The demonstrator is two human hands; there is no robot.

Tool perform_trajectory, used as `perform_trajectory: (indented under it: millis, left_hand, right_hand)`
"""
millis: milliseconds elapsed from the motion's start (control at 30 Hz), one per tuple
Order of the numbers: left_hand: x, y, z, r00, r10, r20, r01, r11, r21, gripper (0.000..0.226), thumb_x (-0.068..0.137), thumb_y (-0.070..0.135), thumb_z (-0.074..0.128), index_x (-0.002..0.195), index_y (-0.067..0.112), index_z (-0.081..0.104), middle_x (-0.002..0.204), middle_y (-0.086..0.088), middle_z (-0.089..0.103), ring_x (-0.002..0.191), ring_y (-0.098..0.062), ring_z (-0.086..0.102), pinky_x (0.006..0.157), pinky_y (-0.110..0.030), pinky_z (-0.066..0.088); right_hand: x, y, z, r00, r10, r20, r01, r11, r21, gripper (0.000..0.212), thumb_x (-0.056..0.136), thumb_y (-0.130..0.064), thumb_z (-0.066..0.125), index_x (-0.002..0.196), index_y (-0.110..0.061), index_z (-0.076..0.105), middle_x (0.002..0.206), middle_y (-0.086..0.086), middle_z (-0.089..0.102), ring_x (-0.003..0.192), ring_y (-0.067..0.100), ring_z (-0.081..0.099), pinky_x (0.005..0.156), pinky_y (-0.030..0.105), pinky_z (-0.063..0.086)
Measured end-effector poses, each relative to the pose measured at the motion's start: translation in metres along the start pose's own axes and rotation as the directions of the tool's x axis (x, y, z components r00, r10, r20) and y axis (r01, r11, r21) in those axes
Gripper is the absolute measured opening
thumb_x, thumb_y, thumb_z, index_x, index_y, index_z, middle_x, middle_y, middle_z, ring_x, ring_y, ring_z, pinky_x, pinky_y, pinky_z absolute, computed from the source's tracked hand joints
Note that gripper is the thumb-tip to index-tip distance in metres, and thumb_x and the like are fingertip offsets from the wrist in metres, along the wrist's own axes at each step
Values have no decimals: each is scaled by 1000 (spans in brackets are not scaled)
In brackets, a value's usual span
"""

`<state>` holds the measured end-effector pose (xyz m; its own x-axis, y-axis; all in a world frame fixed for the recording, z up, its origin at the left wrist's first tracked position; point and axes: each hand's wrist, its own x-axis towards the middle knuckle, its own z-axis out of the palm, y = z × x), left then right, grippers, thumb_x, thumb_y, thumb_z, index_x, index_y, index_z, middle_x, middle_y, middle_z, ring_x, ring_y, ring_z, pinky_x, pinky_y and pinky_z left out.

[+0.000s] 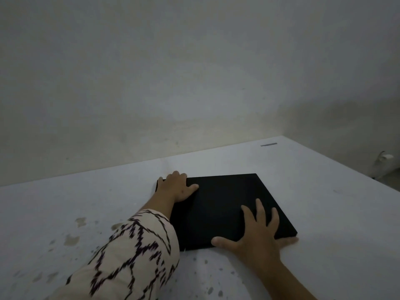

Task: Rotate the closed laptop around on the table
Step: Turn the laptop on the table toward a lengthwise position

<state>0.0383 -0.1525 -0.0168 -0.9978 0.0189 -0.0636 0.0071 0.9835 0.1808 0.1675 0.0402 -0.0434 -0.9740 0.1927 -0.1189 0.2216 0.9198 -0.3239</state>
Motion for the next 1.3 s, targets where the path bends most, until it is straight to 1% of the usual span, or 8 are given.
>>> perform_trajectory:
  millis: [333,500,567,667,733,833,1167,1300]
  left_hand:
    - [-22,-20,-9,997,-74,-31,73,997,-31,57,86,56,47,116,8,58,119,-13,60,107,-30,57,92,-40,48]
    - [-43,-35,-8,995,-92,-30,88,992,-95,54,89,49,48,120,6,58,122,-14,58,112,-30,54,94,-41,48]
    - [-50,-36,-8,996,-90,-26,87,991,-102,53,90,47,48,120,5,58,122,-15,58,111,-30,55,95,-41,48]
    - [-54,-34,-8,996,-81,-25,78,989,-122,49,91,44,49,113,2,59,119,-17,58,108,-32,56,94,-43,49]
    - [-56,-32,-8,998,-64,-19,61,991,-116,49,91,45,48,113,3,58,122,-18,56,109,-34,55,95,-45,48]
    - [-59,-30,-8,998,-61,2,61,995,-80,56,91,47,46,132,9,48,135,-16,49,123,-35,47,103,-44,42]
    - [-61,-31,-9,989,-145,37,148,983,-107,66,86,55,50,138,15,43,143,-12,44,131,-33,40,107,-45,37]
    - [-66,-38,-9,991,-136,17,137,983,-120,62,83,58,53,124,11,56,131,-15,53,119,-33,49,101,-43,44]
  right_hand:
    - [15,15,-10,979,-202,-43,204,976,73,119,40,-81,64,143,-35,27,159,-5,-16,144,28,-19,105,75,-2]
    - [14,21,-13,959,-255,-123,268,957,108,127,40,-79,67,147,-30,20,159,0,-16,145,30,-13,114,64,5]
    - [9,22,-11,967,-224,-124,243,955,168,133,43,-75,71,150,-26,8,158,5,-21,144,32,-15,117,56,6]
    - [-6,17,-10,996,-89,-30,93,909,407,141,52,-60,80,149,-19,-13,154,11,-31,144,32,-22,118,46,6]
    - [-19,9,-7,1000,2,-26,13,826,563,137,59,-50,82,148,-17,-16,155,12,-27,146,31,-13,119,43,11]
    - [-33,-4,2,999,35,-21,-7,654,757,128,68,-31,82,148,-15,-17,160,9,-11,147,26,6,116,33,27]
    - [-37,-22,7,993,77,-86,32,530,847,109,80,-17,71,149,-15,-13,161,7,-2,147,24,11,119,39,24]
    - [-29,-19,2,994,60,-92,47,520,853,102,82,-16,68,150,-12,-7,161,8,6,145,24,18,117,36,26]
